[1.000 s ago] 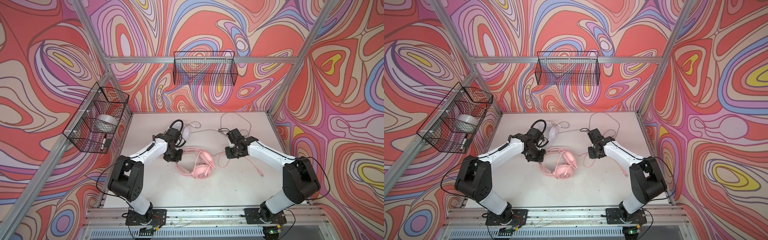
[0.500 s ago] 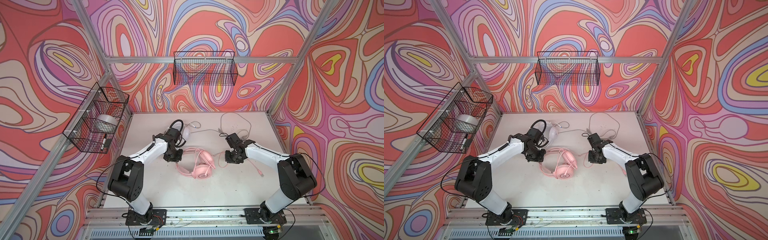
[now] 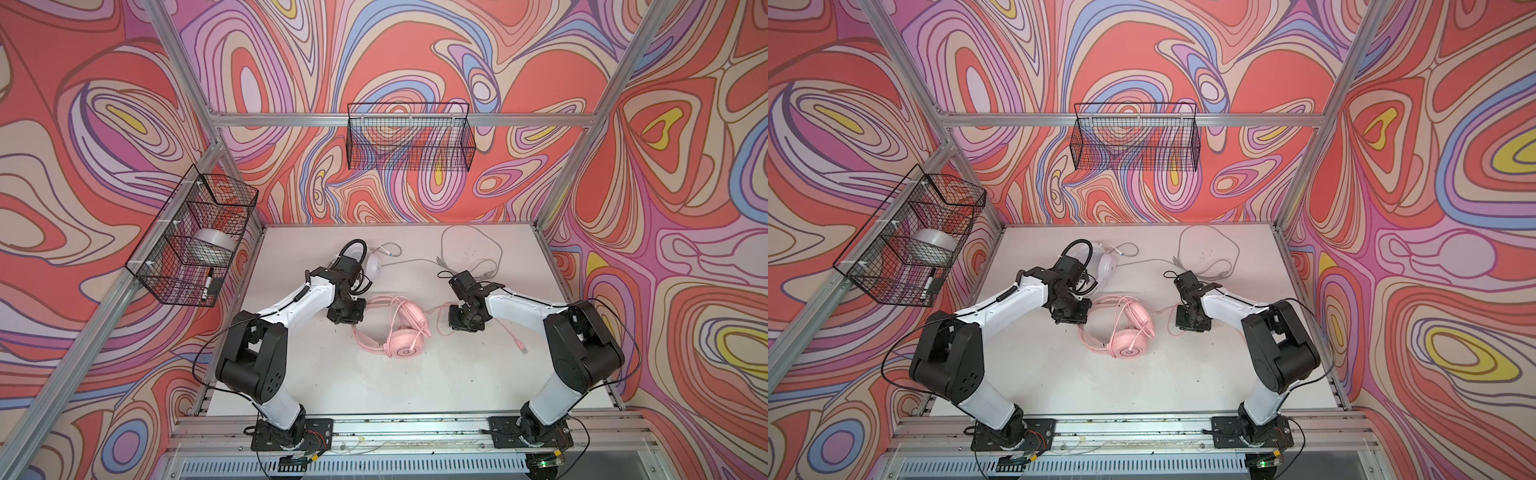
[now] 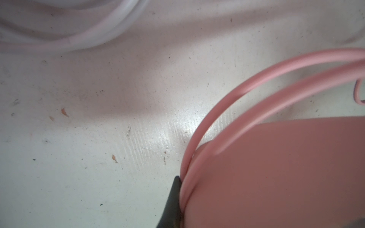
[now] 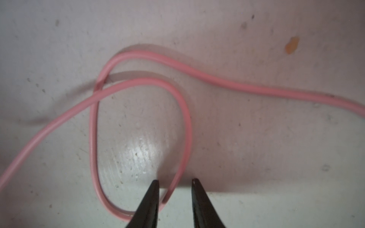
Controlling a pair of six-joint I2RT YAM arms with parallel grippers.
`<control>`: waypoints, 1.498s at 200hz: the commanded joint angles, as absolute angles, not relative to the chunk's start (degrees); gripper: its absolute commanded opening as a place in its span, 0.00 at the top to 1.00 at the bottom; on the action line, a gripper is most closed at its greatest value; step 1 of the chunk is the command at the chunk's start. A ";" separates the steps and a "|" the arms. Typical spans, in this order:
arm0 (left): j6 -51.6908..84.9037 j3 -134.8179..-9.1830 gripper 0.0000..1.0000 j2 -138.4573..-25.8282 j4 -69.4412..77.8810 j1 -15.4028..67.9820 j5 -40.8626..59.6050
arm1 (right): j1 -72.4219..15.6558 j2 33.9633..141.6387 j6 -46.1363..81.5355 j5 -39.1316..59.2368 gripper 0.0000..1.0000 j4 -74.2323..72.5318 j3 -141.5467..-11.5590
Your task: Wrap the headphones
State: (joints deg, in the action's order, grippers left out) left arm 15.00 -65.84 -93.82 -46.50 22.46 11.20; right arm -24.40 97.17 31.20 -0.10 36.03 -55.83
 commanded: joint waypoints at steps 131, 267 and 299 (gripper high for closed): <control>23.50 -64.46 1.00 -87.16 -40.51 17.71 22.80 | -24.24 89.92 10.22 0.42 1.00 40.96 -58.72; 27.62 -64.27 1.00 -82.44 -40.49 13.10 23.99 | -24.74 76.78 -23.74 23.29 1.00 55.23 -60.32; 28.63 -64.09 1.00 -83.39 -40.32 12.96 23.41 | -25.14 81.13 -22.20 23.39 1.00 52.84 -58.78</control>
State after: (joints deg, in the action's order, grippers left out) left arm 26.30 -64.34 -84.40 -42.13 13.43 20.97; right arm -24.71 77.56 -20.75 20.34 54.61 -60.66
